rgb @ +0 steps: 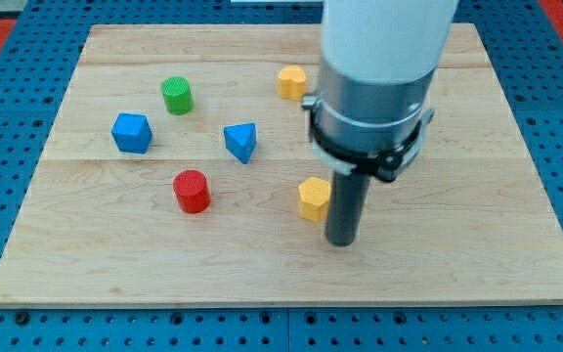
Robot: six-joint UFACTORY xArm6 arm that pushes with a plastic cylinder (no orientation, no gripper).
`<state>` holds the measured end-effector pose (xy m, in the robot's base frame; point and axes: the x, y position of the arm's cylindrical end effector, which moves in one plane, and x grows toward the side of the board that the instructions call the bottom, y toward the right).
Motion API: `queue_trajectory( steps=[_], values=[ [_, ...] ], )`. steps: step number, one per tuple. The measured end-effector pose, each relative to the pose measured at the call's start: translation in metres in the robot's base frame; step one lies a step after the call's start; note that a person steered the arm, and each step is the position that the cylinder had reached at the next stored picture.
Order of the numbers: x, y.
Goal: Push red circle towards blue triangle
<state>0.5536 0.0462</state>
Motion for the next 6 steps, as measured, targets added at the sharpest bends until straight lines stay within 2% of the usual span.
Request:
queue_trajectory(
  steps=[1, 3, 4, 6],
  values=[
    [-0.007, -0.029],
    [-0.050, -0.006],
    [-0.016, -0.031],
    [-0.055, -0.179]
  ],
)
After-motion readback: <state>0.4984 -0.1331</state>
